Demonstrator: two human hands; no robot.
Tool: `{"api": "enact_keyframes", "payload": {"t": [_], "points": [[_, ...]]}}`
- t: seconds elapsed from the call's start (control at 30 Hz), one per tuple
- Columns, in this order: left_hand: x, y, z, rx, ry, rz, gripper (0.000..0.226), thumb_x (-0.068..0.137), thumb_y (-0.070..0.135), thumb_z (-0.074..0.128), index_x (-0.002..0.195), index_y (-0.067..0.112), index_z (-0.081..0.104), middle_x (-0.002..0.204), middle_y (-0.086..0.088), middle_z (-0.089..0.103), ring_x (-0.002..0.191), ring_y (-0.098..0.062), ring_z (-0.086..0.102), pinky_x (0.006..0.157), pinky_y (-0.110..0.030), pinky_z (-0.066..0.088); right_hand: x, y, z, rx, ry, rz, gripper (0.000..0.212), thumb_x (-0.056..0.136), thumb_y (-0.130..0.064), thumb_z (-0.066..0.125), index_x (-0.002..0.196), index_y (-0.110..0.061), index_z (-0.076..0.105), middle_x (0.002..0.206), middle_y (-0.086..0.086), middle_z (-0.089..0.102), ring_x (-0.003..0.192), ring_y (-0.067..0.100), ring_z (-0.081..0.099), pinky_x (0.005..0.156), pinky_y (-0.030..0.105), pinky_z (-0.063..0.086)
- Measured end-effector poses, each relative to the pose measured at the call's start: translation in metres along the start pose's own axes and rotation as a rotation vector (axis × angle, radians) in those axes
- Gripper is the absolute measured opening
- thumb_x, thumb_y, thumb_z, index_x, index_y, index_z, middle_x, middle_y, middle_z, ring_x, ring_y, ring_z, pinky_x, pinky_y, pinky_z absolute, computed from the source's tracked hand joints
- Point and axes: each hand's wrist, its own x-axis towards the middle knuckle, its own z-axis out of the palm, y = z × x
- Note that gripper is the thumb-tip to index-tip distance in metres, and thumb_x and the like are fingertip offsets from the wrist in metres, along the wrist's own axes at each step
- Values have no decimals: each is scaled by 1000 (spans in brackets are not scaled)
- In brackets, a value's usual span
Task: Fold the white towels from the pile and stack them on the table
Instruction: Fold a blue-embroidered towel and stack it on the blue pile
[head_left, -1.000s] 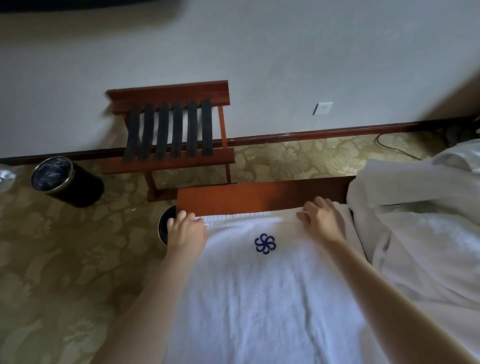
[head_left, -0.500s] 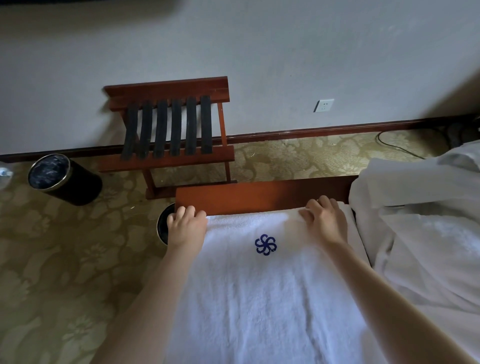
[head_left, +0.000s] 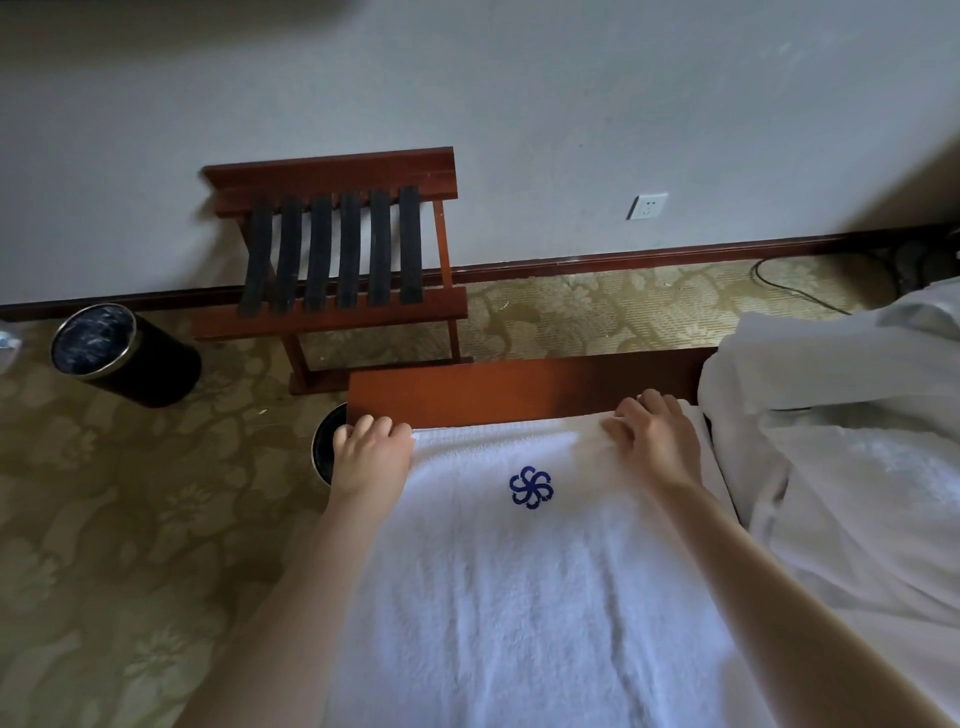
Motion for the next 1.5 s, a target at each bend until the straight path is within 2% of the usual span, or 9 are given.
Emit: {"api": "enact_keyframes", "payload": {"t": [0.17,0.37,0.53,0.8,0.93,1.1,1.2,1.3,1.5], "points": [[4,3,5,11,46,-58,27,52,-3,83,58,6,58,63,-9,53,61,-31,55,62,-42,48,5,-2,1,-21,2,17,12,79,-14,74,78,-6,66,80,13,55,73,34,50,55,34,41],[12,10,4,22,-1,48,28,55,3,81,72,8,59,75,-7,58,69,-29,57,59,-36,45,9,-3,0,-116,-65,-23,20,84,-22,70,102,-12,69,99,11,62,95,36,55,79,43,40],[24,22,19,-116,-289,-218,35,91,11,54,125,12,43,112,-7,55,83,-21,59,58,-26,38,13,-3,2,-180,-197,-34,19,94,-30,54,104,-15,61,98,4,60,96,28,50,85,38,31],[20,7,18,-298,-341,-173,11,94,16,48,99,8,44,122,-10,34,66,-18,45,58,-27,32,21,-2,-13,-286,-275,-198,22,96,-28,52,94,-6,58,94,10,57,91,31,53,97,43,36],[20,10,10,-232,-402,-132,8,97,15,43,100,8,42,116,-8,42,78,-25,51,58,-31,29,16,-8,-28,-224,-191,-217,15,92,-17,59,85,-4,56,79,12,60,79,34,56,83,44,41],[13,15,-15,-131,-383,-205,11,95,9,42,98,15,33,82,-1,52,66,-21,46,52,-32,32,9,-6,-51,-277,-221,-245,22,101,-30,42,95,-12,52,87,4,62,90,28,52,81,38,31],[3,17,-37,-125,-338,-226,13,95,5,39,105,13,37,81,-1,47,74,-23,48,56,-33,35,-3,-14,-75,-294,-181,-350,20,93,-26,61,85,-8,61,75,6,63,78,30,56,73,40,39],[-11,16,-55,-121,-336,-192,22,98,6,39,117,11,49,112,-6,57,101,-27,57,73,-36,46,-22,-20,-98,-330,-110,-423,25,73,-20,83,64,-8,62,62,6,57,63,28,57,57,37,45],[-46,22,-92,-57,-318,-189,24,95,2,40,115,10,50,113,-8,61,98,-26,60,67,-33,45,-53,-27,-131,-467,-246,-333,15,98,-26,49,101,-17,60,96,-2,62,98,23,54,73,32,34]]}}
